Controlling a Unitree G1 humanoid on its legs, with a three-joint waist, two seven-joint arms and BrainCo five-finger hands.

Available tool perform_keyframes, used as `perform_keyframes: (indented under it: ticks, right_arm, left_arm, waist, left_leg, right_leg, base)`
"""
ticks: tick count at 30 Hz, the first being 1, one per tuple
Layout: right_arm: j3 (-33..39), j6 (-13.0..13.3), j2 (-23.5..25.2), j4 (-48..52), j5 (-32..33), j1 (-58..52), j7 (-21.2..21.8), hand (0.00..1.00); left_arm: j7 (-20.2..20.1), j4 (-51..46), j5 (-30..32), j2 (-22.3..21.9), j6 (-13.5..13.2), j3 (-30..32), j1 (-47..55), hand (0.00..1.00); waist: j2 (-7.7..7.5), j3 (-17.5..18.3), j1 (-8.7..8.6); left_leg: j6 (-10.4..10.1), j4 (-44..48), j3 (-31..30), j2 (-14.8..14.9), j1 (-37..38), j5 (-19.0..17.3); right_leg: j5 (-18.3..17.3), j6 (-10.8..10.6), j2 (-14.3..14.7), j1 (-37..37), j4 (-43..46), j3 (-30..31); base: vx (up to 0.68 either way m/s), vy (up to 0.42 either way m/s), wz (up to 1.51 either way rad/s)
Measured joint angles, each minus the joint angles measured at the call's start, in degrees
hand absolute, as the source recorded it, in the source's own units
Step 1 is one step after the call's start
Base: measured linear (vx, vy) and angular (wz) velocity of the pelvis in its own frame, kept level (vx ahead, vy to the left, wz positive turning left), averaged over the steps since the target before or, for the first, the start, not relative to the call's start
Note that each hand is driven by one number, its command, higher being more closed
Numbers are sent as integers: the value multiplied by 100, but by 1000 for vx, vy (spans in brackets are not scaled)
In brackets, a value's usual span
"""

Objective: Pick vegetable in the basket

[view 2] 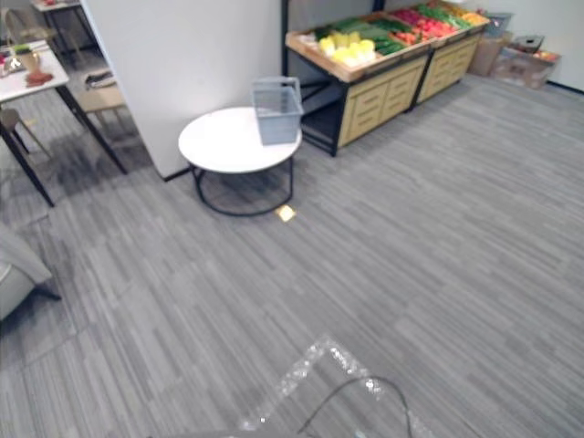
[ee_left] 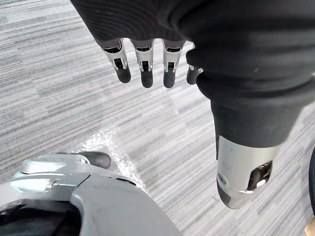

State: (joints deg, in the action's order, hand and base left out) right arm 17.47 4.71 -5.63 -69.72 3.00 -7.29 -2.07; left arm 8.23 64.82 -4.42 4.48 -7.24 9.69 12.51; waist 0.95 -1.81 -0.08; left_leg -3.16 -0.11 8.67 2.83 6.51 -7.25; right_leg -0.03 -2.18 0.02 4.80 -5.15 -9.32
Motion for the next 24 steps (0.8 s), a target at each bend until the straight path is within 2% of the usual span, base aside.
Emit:
perform_keyframes:
  ticks: [1, 2, 3, 4, 6, 7, 8, 9, 11, 12, 13, 14, 16, 17, 18, 22, 23, 24]
  right_arm:
    - [2, 45, 12, 2, 40, 41, -5, 0]
    - [2, 78, 12, 4, 55, 57, -5, 0]
    - [4, 90, 12, 3, 174, 117, -10, 0]
    - [3, 95, 7, 3, 200, 132, -13, 0]
    - [3, 104, 8, 4, 207, 161, -28, 0]
    - [3, 111, 9, 9, 207, 169, -35, 0]
    - [3, 116, 10, 10, 209, 200, -42, 0]
    - [4, 117, 9, 10, 210, 204, -46, 0]
    - [5, 124, 12, 11, 218, 215, -47, 0]
    - [7, 125, 12, 12, 228, 216, -49, 0]
    - [8, 126, 13, 12, 249, 220, -50, 0]
    - [11, 133, 14, 13, 272, 216, -50, 0]
    - [23, 164, 23, 18, 393, 228, -48, 0]
    - [50, 179, 34, 32, 419, 229, -47, 0]
    - [72, 180, 43, 32, 435, 242, -45, 0]
    - [157, 178, 62, 31, 436, 255, -40, 0]
    - [234, 177, 87, 30, 436, 259, -41, 0]
    - [251, 177, 107, 30, 436, 254, -47, 0]
  left_arm:
    - [-1, -15, -26, -11, -10, 47, -8, 0]
    - [-1, -16, -127, -26, -11, 95, -3, 0]
    - [0, -18, -219, -44, -11, 158, -1, 0]
    - [2, -23, -219, -54, -11, 189, 4, 0]
    - [12, -41, -219, -59, -14, 202, 12, 0]
    - [17, -42, -220, -64, -15, 213, 13, 0]
    - [22, -44, -220, -71, -15, 238, 13, 0]
    - [30, -52, -221, -96, -15, 305, 16, 0]
    - [35, -70, -220, -107, -15, 354, 15, 0]
    - [40, -95, -220, -122, -17, 396, 12, 0]
    - [40, -100, -220, -124, -22, 408, 8, 0]
    - [41, -100, -220, -132, -28, 422, 9, 0]
    - [40, -100, -220, -135, -44, 433, 10, 0]
    - [36, -103, -221, -152, -57, 486, 8, 0]
    - [32, -105, -228, -170, -92, 551, 10, 0]
    - [7, -103, -423, -205, -94, 655, 7, 0]
    - [6, -102, -429, -203, -94, 659, 4, 0]
    - [6, -101, -428, -205, -94, 685, 1, 0]
  waist:
    - [14, -43, -1]
    - [-37, -71, 4]
    - [23, -48, 4]
    - [-41, -86, 4]
    - [-10, -60, 13]
    - [-49, -86, 15]
    - [7, -54, 15]
    - [-45, -84, 13]
    - [19, -44, 11]
    - [-39, -77, 13]
    - [7, -49, 13]
    - [-26, -64, 12]
    - [14, -44, 12]
    - [-52, -81, 10]
    - [8, -47, 11]
    - [-55, -80, 12]
    - [6, -45, 12]
    - [-50, -70, 4]
  left_leg:
    - [0, -8, 1, -1, 59, 0]
    - [1, -27, 2, 1, 70, 0]
    - [1, -33, 8, 1, 65, 0]
    - [1, -44, 10, 1, 66, 1]
    - [2, -51, 17, 2, 70, 2]
    - [3, -58, 19, 2, 72, 2]
    - [3, -59, 27, 3, 71, 2]
    - [3, -65, 40, 8, 71, 2]
    - [3, -66, 50, 14, 78, 1]
    - [1, -70, 67, 20, 78, 0]
    - [1, -70, 74, 22, 80, 0]
    - [-5, -71, 98, 27, 85, -4]
    - [-7, -72, 162, 32, 106, -5]
    - [-12, -77, 175, 32, 119, -8]
    - [-17, -79, 191, 32, 143, -12]
    - [-36, -79, 286, 35, 172, -27]
    - [-36, -78, 307, 37, 173, -27]
    - [-36, -80, 310, 37, 172, -27]
  right_leg:
    - [-1, -1, 0, 57, -8, -1]
    - [-2, -2, 3, 57, -11, 1]
    - [-2, -2, 2, 48, -19, 1]
    - [-1, -2, 3, 43, -20, 2]
    - [-1, -2, 3, 45, -29, 1]
    - [0, -1, 4, 46, -38, 1]
    - [9, -13, 5, 51, -64, 4]
    - [13, -18, 10, 47, -75, 18]
    - [14, -16, 16, 51, -74, 23]
    - [16, -15, 23, 50, -75, 23]
    - [16, -15, 25, 51, -75, 24]
    - [22, -7, 29, 50, -74, 36]
    - [24, -5, 34, 54, -75, 65]
    - [24, -5, 36, 58, -75, 78]
    - [24, -4, 37, 69, -75, 105]
    - [31, -14, 43, 69, -77, 189]
    - [36, -20, 45, 64, -78, 207]
    - [42, -12, 46, 60, -79, 212]
  base:
    - [0, 0, 0]
    - [-47, -8, -2]
    - [-59, -12, -3]
    - [-50, -12, -2]
    - [-39, -9, -1]
    - [-35, -10, -2]
    - [-34, -14, -5]
    - [-22, -12, -6]
    - [-6, -7, -3]
    - [0, 0, 0]
    - [0, 0, 0]
    - [-1, -7, -7]
    - [-3, -7, -9]
    - [-6, -8, -8]
    - [-9, -8, -9]
    - [-23, -9, -11]
    - [-33, -15, -7]
    - [-27, -16, -6]
